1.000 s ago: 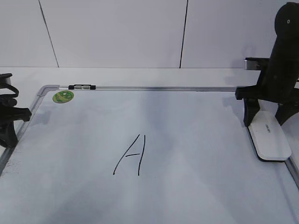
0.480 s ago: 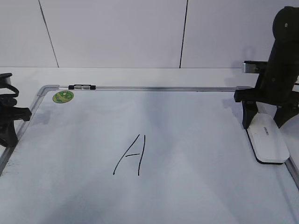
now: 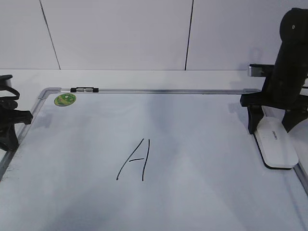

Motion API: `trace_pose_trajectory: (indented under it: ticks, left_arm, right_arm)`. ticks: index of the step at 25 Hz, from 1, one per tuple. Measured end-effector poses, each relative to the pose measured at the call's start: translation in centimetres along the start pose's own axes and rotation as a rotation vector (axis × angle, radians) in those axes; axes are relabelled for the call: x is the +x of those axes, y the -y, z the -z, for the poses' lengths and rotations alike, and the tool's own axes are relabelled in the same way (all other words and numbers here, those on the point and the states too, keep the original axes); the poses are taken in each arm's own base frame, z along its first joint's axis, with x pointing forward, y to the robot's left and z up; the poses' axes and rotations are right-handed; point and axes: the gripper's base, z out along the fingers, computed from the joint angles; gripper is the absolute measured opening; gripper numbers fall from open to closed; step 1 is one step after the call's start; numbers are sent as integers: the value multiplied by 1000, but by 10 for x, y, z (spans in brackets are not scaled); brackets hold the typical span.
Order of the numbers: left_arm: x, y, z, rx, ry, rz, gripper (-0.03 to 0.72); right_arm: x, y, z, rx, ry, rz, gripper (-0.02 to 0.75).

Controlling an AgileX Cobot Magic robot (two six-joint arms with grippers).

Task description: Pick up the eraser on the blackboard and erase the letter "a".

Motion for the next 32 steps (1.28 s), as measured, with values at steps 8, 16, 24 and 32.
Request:
trace_pose_trajectory:
  ticks: [8, 16, 24, 32]
  left_arm:
    - [0, 0, 0, 0, 0, 0, 71]
    - [0, 0, 0, 1, 1, 1, 71]
    - [0, 0, 0, 1, 4, 1, 78]
    - [-2, 0, 0, 3, 20, 1, 129]
  right_arm:
    - [-9, -1, 16, -4, 59, 2, 615]
    - [-16, 0, 29, 0, 111, 4, 615]
    - [-11, 0, 51, -2, 165, 4, 615]
    - [7, 1, 97, -25, 273, -1, 615]
